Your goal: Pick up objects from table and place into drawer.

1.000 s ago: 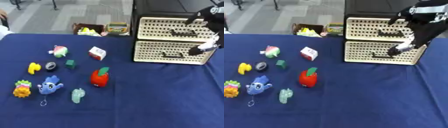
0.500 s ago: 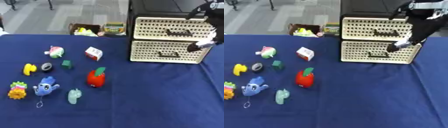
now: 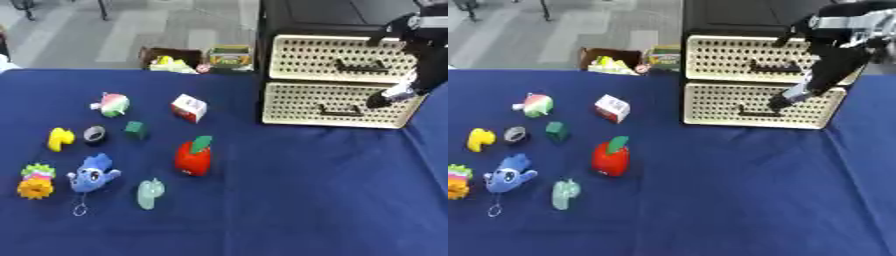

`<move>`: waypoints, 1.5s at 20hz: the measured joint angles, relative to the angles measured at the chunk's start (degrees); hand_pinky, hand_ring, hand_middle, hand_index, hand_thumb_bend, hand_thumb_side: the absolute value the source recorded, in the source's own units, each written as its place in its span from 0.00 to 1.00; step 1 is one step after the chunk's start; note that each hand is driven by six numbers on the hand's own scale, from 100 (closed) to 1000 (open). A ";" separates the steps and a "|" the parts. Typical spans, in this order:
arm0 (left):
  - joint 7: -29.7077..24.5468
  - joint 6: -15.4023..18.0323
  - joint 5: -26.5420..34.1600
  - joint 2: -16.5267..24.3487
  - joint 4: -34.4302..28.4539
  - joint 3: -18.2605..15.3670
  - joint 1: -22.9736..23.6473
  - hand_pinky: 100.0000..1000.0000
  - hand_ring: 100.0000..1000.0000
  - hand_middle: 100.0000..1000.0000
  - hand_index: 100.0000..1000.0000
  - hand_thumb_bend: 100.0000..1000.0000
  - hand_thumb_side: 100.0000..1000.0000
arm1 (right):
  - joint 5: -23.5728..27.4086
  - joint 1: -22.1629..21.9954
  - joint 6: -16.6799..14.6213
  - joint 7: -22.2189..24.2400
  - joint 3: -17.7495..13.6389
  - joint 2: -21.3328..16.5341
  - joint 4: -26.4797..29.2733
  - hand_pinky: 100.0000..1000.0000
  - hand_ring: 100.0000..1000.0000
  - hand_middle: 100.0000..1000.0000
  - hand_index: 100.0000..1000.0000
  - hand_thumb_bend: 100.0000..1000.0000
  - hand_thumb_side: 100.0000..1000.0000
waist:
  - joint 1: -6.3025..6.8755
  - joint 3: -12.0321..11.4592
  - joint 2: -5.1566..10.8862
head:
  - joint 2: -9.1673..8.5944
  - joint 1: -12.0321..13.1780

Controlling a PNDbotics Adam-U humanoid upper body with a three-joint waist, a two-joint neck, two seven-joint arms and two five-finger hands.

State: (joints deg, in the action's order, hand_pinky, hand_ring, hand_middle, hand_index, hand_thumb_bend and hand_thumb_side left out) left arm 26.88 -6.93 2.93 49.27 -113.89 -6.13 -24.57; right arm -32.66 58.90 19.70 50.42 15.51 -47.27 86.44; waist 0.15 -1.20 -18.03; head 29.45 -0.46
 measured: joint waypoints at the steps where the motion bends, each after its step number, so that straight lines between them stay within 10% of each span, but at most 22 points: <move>1: 0.00 0.00 0.04 0.00 0.00 0.01 -0.10 0.62 0.74 0.72 0.94 0.04 1.00 | -0.26 0.45 -0.03 0.03 0.11 0.33 -0.87 0.00 0.10 0.02 0.89 0.66 0.29 | -0.01 -0.04 -0.02 | -0.11 -0.07; 30: 0.40 0.33 1.09 0.00 0.00 0.31 -0.14 0.62 0.74 0.71 0.93 0.01 0.99 | -3.99 4.20 -2.08 0.95 3.93 2.17 -14.73 0.00 0.10 0.01 0.87 0.64 0.25 | -1.04 -0.89 -0.95 | -1.88 -0.87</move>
State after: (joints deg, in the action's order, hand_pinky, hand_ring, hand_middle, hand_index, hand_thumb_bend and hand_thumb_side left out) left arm 27.27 -6.60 4.02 49.27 -113.89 -5.82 -24.72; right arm -36.65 63.10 17.63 51.37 19.43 -45.11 71.71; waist -0.90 -2.10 -18.97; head 27.57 -1.33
